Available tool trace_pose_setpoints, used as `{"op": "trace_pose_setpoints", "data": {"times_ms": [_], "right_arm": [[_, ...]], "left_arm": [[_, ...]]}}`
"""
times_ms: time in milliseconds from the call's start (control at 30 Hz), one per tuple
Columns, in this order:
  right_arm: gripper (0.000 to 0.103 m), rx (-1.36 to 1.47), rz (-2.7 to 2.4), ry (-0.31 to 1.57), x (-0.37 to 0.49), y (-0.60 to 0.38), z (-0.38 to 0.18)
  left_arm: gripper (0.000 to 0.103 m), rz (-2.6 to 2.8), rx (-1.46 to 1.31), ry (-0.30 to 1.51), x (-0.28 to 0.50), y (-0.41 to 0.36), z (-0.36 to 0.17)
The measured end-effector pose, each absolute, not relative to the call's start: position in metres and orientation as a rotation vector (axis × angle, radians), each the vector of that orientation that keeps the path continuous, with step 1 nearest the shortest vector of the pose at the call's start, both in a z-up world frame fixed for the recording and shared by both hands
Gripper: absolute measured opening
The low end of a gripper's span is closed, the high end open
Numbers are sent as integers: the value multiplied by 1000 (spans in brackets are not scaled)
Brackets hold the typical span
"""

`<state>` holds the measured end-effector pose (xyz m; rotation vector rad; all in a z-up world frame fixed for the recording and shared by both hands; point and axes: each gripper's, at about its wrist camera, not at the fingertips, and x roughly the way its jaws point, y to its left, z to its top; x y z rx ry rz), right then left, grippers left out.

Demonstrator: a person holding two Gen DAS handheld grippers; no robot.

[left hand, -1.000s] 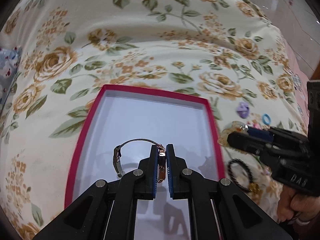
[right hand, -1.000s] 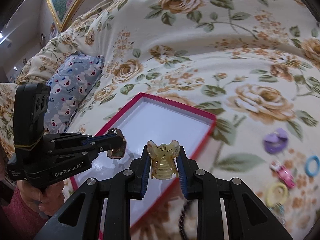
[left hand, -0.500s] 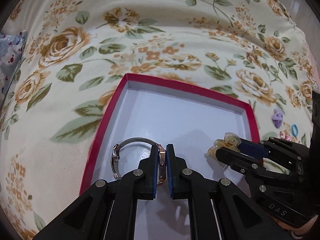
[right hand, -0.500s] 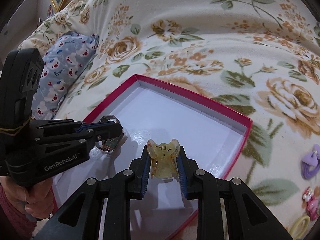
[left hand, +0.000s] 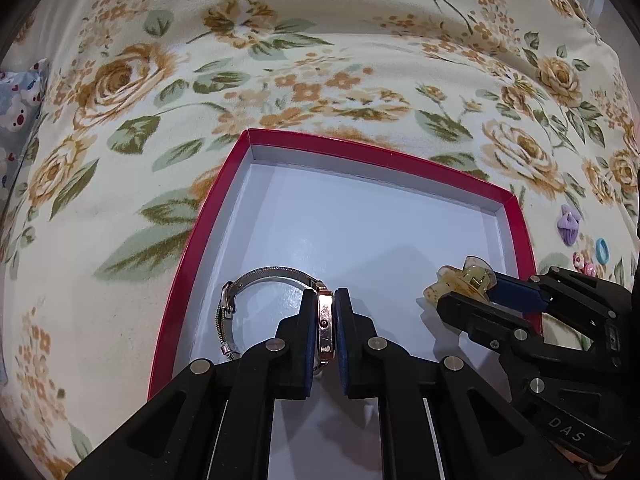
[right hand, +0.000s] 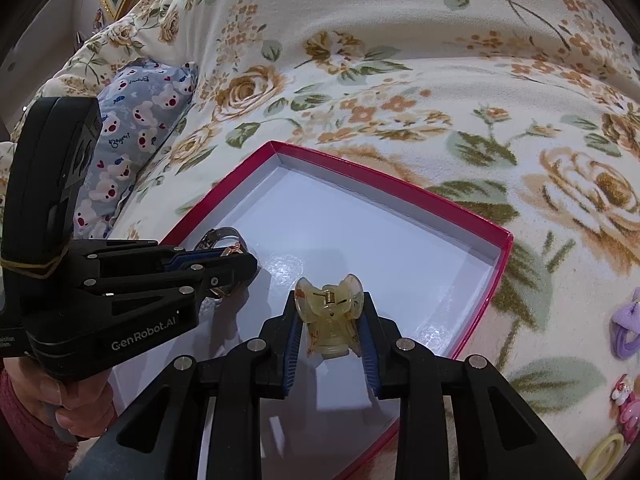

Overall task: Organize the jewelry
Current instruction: 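Carry watch and claw clip into the box lid and release both, then move both tools back toward the remaining jewelry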

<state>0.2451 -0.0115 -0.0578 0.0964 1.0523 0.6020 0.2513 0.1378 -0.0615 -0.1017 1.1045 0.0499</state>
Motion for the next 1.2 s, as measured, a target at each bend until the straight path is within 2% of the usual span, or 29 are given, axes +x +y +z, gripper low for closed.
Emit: {"op": "trace_pose_setpoints", "data": {"times_ms": [100, 300, 467, 667, 800, 1200], "right_arm": [[36, 102, 601, 1050, 245, -12, -57], [39, 112, 598, 1037, 241, -15, -48], [49, 136, 595, 999, 229, -27, -32], [53, 193, 562, 959, 207, -57, -13], [59, 208, 528, 931, 190, -80, -1], [61, 252, 392, 903, 143, -151, 16]], "left_arm": [[19, 55, -105, 1093, 248, 138, -58], [24, 70, -111, 1080, 233, 141, -48], [46, 90, -134, 1037, 208, 144, -30], [60, 129, -248, 972, 168, 154, -10], [63, 131, -311, 943, 141, 154, -2], [63, 70, -371, 919, 97, 131, 12]]}}
